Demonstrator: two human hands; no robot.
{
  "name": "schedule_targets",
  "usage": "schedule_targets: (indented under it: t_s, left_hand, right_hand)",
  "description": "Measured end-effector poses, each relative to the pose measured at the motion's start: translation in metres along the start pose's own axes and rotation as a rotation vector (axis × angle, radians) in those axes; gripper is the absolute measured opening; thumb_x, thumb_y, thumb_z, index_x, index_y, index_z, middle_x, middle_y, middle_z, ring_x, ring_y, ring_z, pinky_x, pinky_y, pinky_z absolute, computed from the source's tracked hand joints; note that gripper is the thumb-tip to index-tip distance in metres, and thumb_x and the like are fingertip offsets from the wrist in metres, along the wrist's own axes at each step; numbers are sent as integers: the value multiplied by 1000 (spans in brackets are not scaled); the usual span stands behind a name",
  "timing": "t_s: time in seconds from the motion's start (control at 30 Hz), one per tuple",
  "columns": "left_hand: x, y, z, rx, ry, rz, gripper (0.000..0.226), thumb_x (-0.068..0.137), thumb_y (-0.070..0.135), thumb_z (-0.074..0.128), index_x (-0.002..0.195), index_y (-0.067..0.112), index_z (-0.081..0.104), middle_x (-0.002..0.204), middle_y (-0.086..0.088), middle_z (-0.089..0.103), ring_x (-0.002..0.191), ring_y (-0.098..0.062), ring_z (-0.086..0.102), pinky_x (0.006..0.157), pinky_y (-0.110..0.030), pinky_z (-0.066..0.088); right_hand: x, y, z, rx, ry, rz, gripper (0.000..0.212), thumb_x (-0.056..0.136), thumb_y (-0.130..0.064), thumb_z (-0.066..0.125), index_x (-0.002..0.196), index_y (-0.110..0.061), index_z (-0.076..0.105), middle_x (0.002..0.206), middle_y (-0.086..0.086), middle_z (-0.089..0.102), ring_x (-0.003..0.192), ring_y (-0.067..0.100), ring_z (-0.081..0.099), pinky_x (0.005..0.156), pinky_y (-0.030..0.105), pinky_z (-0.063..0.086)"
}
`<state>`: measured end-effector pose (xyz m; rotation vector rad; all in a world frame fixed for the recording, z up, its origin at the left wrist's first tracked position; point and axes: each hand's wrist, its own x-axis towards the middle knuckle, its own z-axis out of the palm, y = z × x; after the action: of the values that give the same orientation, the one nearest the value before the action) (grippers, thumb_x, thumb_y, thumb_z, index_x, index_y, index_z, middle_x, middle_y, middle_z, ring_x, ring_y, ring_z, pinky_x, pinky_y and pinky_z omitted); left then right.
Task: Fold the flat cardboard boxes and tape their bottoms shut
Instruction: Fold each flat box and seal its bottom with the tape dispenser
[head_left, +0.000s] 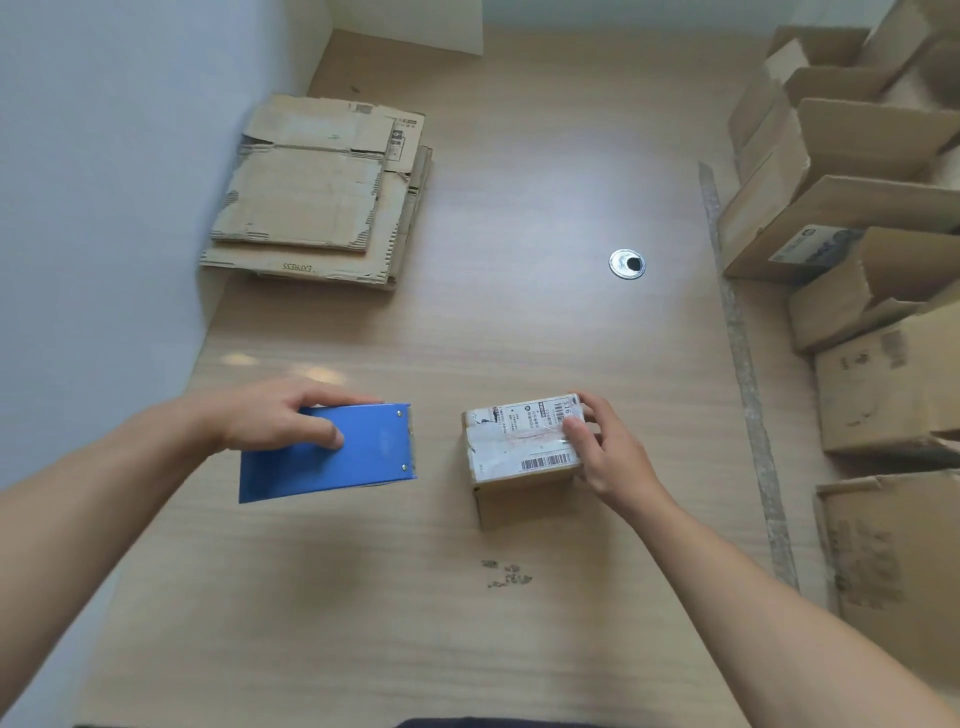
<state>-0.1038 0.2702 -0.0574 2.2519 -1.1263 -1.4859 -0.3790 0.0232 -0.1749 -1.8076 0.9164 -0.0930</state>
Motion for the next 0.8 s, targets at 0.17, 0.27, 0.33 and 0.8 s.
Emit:
schedule_targets:
  t_s: [0.17, 0.27, 0.33, 0.8]
  left_hand:
    - [20, -10, 18, 10, 7, -52, 49, 71, 43, 54, 109, 74, 54, 111, 27, 65, 102, -1, 60, 93, -27, 46]
    - [37, -3, 28, 16, 14, -69, 46, 76, 41, 55, 116, 63, 57, 115, 21, 65, 101, -3, 59, 84, -22, 45]
    - [50, 6, 36, 57, 41, -76, 43, 84, 38, 57, 121, 59, 56, 118, 18, 63, 104, -9, 57, 83, -24, 45]
    - [53, 57, 91, 487, 392, -181, 35, 94, 40, 43, 128, 38, 51, 110, -1, 65, 99, -28, 59, 69, -33, 39]
  right_hand:
    - [-1, -3, -1, -11, -10, 40, 27, 101, -39, 51, 125, -50, 45, 116, -21, 58, 97, 12, 68, 87, 47, 55]
    - [-3, -8, -2, -9, -8, 64, 25, 101, -37, 51, 122, -51, 45, 115, -20, 60, 98, 9, 67, 90, 41, 54]
    - [-3, -12, -1, -31, 4, 82, 27, 102, -35, 51, 126, -44, 48, 115, -14, 64, 98, 10, 67, 90, 39, 52]
    - [-2, -28, 23, 98, 13, 231, 59, 77, -47, 77, 120, -41, 38, 118, -3, 63, 107, 18, 63, 97, 46, 51]
